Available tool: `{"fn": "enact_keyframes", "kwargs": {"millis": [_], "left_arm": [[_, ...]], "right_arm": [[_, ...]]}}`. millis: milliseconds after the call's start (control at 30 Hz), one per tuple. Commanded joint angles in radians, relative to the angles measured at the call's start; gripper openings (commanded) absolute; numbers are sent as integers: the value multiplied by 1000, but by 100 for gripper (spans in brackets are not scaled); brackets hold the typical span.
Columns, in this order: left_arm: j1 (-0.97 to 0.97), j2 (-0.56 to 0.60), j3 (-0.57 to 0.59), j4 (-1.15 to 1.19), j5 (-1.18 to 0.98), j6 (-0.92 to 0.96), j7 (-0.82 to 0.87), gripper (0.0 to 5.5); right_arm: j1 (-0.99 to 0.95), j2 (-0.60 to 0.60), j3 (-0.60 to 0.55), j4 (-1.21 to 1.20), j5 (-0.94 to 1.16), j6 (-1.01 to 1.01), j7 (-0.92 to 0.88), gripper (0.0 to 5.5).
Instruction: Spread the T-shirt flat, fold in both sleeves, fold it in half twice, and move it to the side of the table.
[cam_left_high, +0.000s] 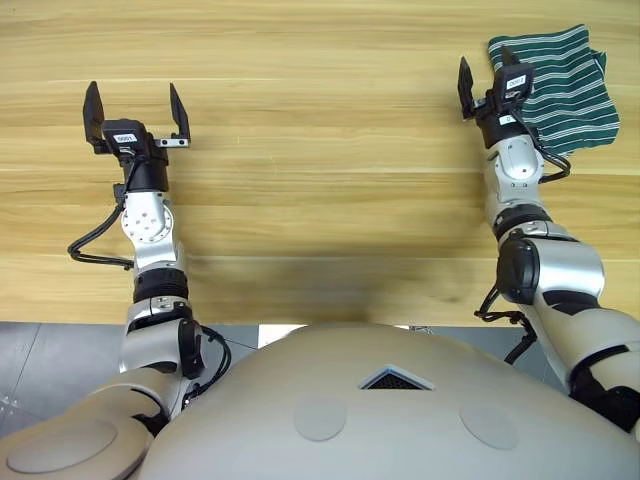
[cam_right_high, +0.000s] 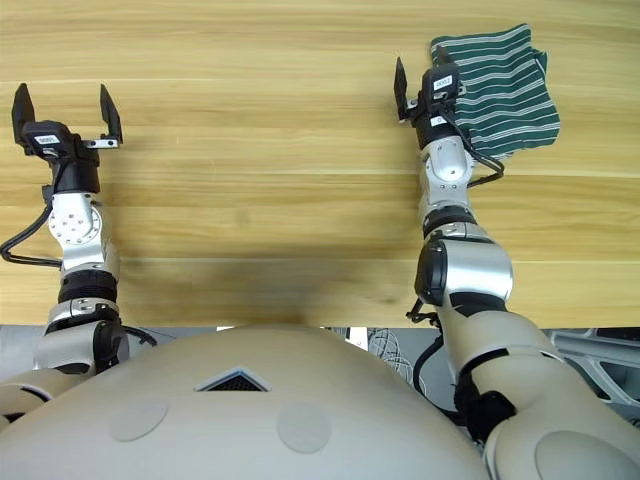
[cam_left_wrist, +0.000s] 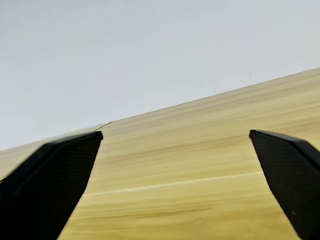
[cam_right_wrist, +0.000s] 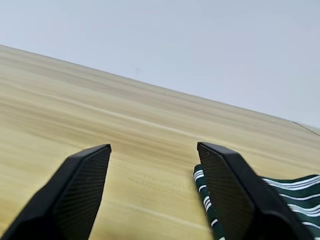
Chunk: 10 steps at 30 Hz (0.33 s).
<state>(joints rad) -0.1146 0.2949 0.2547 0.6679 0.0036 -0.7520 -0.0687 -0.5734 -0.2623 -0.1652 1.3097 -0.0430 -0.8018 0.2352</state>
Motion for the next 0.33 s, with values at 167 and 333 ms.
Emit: {"fn": "enact_keyframes", "kwargs": {"millis": [167,333], "left_arm": [[-23,20,-10,52,17,-47,16,536],[-24,14,-20,48,21,-51,18,536]], "right_arm": [[15,16,-9,7,11,15,38,322],[18,30,-43,6,56,23,141,322]]}}
